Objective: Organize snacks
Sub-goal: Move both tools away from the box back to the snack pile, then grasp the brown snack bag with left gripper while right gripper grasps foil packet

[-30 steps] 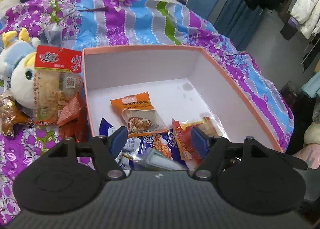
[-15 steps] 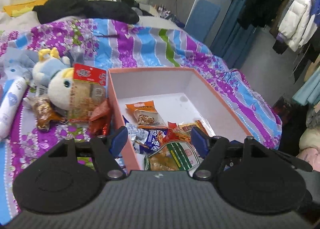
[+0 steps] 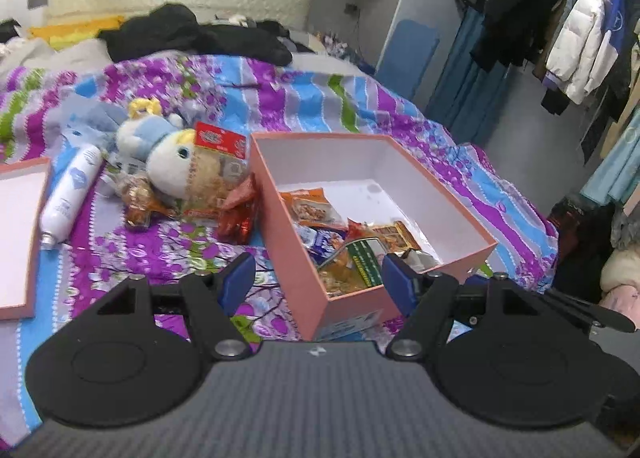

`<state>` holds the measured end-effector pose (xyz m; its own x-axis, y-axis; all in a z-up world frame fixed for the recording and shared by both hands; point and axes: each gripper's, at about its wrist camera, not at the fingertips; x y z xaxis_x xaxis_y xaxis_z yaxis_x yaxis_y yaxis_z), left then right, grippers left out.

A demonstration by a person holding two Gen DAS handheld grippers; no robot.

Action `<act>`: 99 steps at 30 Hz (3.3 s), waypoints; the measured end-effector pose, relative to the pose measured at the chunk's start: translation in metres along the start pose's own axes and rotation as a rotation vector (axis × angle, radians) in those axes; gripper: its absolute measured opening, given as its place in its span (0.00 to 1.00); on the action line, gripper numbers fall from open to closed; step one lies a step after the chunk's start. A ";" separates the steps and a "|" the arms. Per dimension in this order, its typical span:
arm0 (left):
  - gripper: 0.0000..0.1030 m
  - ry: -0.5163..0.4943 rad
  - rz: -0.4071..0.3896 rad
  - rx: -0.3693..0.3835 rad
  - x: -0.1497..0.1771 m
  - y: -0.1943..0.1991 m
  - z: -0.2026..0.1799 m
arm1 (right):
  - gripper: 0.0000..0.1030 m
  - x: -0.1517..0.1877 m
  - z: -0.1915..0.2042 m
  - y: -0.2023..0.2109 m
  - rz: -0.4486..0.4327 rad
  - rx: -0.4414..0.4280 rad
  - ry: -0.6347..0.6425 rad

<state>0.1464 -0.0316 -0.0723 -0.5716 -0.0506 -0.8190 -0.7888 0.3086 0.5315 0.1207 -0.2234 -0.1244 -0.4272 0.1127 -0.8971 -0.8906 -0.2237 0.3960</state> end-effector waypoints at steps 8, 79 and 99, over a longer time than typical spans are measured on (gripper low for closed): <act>0.72 0.059 0.002 -0.039 0.041 0.026 0.016 | 0.39 0.030 0.018 0.018 0.045 -0.044 0.030; 0.40 0.420 0.008 -0.047 0.020 -0.261 0.298 | 0.27 0.077 0.097 -0.330 0.119 0.238 0.027; 0.39 0.412 0.055 -0.075 0.067 -0.120 0.235 | 0.26 0.105 0.116 -0.226 0.196 0.080 0.128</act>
<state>0.2555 0.1511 -0.2415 -0.6435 -0.4162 -0.6424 -0.7605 0.2519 0.5985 0.2589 -0.0490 -0.2855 -0.5746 -0.0503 -0.8169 -0.8040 -0.1516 0.5749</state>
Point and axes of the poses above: each gripper's, at about its wrist camera, not at the fingertips, and y roughly against the way its jaws point, z to its left, x to its underside, and after that the axes turned 5 degrees about -z, right-handed
